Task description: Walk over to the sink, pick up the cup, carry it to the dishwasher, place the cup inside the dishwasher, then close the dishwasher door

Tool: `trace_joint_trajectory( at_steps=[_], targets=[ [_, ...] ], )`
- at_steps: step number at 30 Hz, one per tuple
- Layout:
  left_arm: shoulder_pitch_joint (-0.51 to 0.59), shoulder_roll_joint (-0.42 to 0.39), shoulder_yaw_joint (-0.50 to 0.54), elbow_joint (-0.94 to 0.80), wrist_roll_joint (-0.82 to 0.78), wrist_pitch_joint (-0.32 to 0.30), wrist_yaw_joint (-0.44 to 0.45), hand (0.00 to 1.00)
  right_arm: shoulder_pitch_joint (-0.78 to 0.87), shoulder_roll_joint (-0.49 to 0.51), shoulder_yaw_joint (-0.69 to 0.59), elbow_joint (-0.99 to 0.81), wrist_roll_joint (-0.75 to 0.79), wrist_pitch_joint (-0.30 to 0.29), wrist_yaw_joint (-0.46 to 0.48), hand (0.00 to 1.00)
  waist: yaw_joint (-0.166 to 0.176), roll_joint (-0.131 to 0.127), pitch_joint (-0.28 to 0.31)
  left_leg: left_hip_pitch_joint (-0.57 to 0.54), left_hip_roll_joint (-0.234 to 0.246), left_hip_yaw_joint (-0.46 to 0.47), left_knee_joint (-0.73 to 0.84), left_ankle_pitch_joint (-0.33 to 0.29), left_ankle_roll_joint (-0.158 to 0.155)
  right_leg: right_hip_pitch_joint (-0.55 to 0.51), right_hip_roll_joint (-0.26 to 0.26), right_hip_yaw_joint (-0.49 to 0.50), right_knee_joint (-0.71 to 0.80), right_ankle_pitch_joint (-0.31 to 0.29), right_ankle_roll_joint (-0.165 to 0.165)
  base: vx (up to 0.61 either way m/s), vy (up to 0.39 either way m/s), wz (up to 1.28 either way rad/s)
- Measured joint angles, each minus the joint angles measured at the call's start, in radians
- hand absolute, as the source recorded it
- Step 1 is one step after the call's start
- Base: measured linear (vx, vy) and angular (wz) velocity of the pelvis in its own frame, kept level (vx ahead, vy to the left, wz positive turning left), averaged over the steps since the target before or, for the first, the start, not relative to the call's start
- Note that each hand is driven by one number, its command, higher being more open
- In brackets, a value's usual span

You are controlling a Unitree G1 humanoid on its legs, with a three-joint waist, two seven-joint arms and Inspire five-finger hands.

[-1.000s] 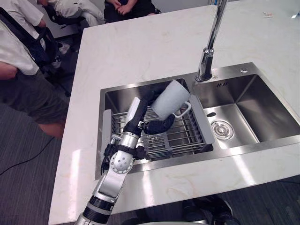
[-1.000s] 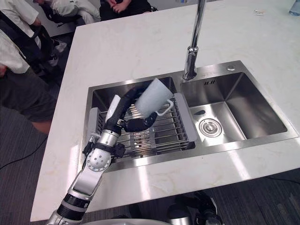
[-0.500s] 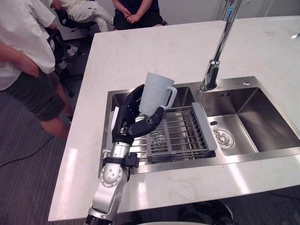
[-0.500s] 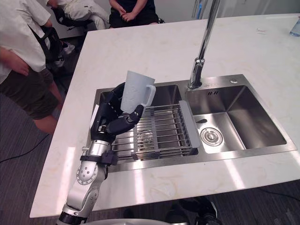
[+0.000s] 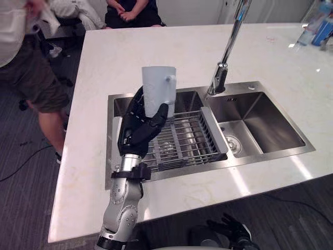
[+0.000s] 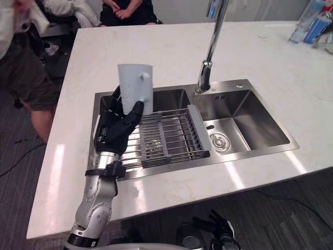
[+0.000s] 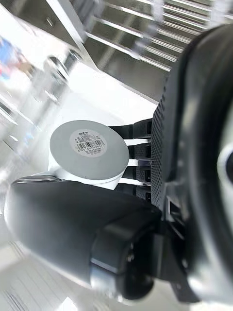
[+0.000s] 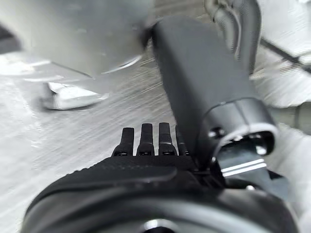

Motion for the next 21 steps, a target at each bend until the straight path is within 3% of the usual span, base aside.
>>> trace_joint_trajectory(
  at_steps=[2, 3, 4, 7, 8, 9, 10, 11, 13, 15, 16, 18, 21],
  targets=[
    [0.008, -0.018, 0.024, -0.004, -0.021, -0.005, 0.003, 0.3, -0.025, -0.014, 0.007, 0.006, 0.005, 0.0, -0.006, 0.9, 0.043, 0.02, -0.007, -0.076, 0.005, -0.022, 0.0, 0.049, -0.013, 0.036, 0.035, -0.005, -0.202, -0.011, -0.04, -0.08, -0.082, 0.1],
    [0.008, -0.02, 0.027, -0.008, -0.025, -0.006, 0.003, 0.3, -0.035, -0.015, 0.007, 0.006, 0.008, 0.0, -0.007, 0.9, 0.046, 0.019, -0.004, -0.094, 0.008, -0.025, -0.001, 0.06, -0.012, 0.048, 0.044, -0.006, -0.255, -0.011, -0.072, -0.13, -0.097, 0.17],
    [0.008, -0.027, 0.026, -0.009, -0.028, -0.01, 0.005, 0.3, -0.059, -0.023, 0.006, 0.006, 0.01, -0.001, -0.013, 0.9, 0.044, 0.041, 0.019, -0.119, 0.025, -0.048, 0.005, 0.078, -0.012, 0.064, 0.067, -0.027, -0.313, 0.025, -0.118, -0.17, -0.09, 0.3],
    [0.018, -0.026, -0.002, -0.01, -0.027, -0.01, 0.009, 0.3, -0.056, -0.017, 0.005, -0.01, 0.017, -0.005, -0.028, 0.9, 0.043, 0.054, 0.044, -0.138, 0.06, -0.099, 0.049, 0.096, -0.03, 0.098, 0.109, -0.059, -0.333, 0.05, -0.142, -0.19, -0.09, 0.35],
    [0.015, -0.023, -0.03, -0.019, -0.027, -0.011, 0.009, 0.3, -0.048, -0.017, -0.008, -0.03, 0.021, -0.011, -0.037, 0.9, 0.041, 0.057, 0.047, -0.147, 0.052, -0.141, 0.026, 0.133, -0.054, 0.094, 0.099, -0.095, -0.327, 0.051, -0.159, -0.22, -0.072, 0.64],
    [0.012, -0.014, -0.05, -0.026, -0.027, -0.014, 0.008, 0.3, -0.044, -0.014, -0.026, -0.039, 0.021, -0.015, -0.042, 0.9, 0.033, 0.049, 0.051, -0.15, 0.048, -0.148, 0.032, 0.125, -0.049, 0.082, 0.086, -0.114, -0.32, 0.049, -0.167, -0.27, -0.024, 0.72],
    [0.012, -0.005, -0.091, -0.04, -0.027, -0.018, 0.004, 0.3, -0.043, -0.014, -0.053, -0.036, 0.021, -0.018, -0.05, 0.9, 0.032, 0.043, 0.064, -0.162, 0.05, -0.142, 0.152, 0.058, -0.013, 0.075, 0.074, -0.133, -0.318, 0.05, -0.178, -0.27, 0.008, 0.59],
    [0.009, 0.006, -0.127, -0.046, -0.026, -0.019, -0.007, 0.3, -0.041, -0.015, -0.07, -0.04, 0.021, -0.019, -0.053, 0.9, 0.033, 0.046, 0.061, -0.143, 0.051, -0.135, 0.247, -0.011, -0.018, 0.071, 0.062, -0.145, -0.32, 0.058, -0.184, -0.27, 0.023, 0.48],
    [0.007, 0.012, -0.167, -0.048, -0.024, -0.02, -0.024, 0.3, -0.031, -0.021, -0.07, -0.047, 0.021, -0.019, -0.053, 0.9, 0.029, 0.054, 0.057, -0.083, 0.057, -0.135, 0.291, -0.087, -0.045, 0.068, 0.058, -0.15, -0.333, 0.076, -0.18, -0.14, 0.057, 0.21],
    [0.0, 0.006, -0.202, -0.044, -0.015, -0.019, -0.035, 0.3, -0.025, -0.018, -0.071, -0.059, 0.02, -0.02, -0.052, 0.9, 0.003, 0.089, 0.036, 0.052, 0.048, -0.139, 0.157, -0.153, -0.105, 0.056, 0.055, -0.166, -0.353, 0.108, -0.16, -0.1, 0.164, 0.2],
    [-0.01, 0.004, -0.21, -0.042, -0.005, -0.018, -0.04, 0.3, -0.019, -0.016, -0.07, -0.063, 0.02, -0.02, -0.052, 0.9, -0.008, 0.098, 0.03, 0.095, 0.028, -0.146, 0.039, -0.16, -0.095, 0.042, 0.053, -0.174, -0.352, 0.12, -0.142, -0.09, 0.194, 0.25],
    [-0.022, 0.015, -0.214, -0.04, -0.004, -0.018, -0.043, 0.3, -0.002, 0.012, -0.07, -0.076, 0.019, -0.02, -0.044, 0.9, -0.012, 0.078, 0.028, 0.13, -0.029, -0.145, -0.078, -0.091, -0.049, 0.037, 0.017, -0.173, -0.372, 0.155, -0.121, -0.07, 0.151, 0.16],
    [-0.026, 0.015, -0.211, -0.04, -0.002, -0.018, -0.042, 0.3, 0.027, 0.024, -0.07, -0.077, 0.019, -0.014, -0.043, 0.9, -0.015, 0.078, 0.027, 0.121, -0.068, -0.168, -0.086, -0.078, -0.036, 0.049, -0.02, -0.19, -0.393, 0.18, -0.097, -0.05, 0.172, 0.24]
  ],
)
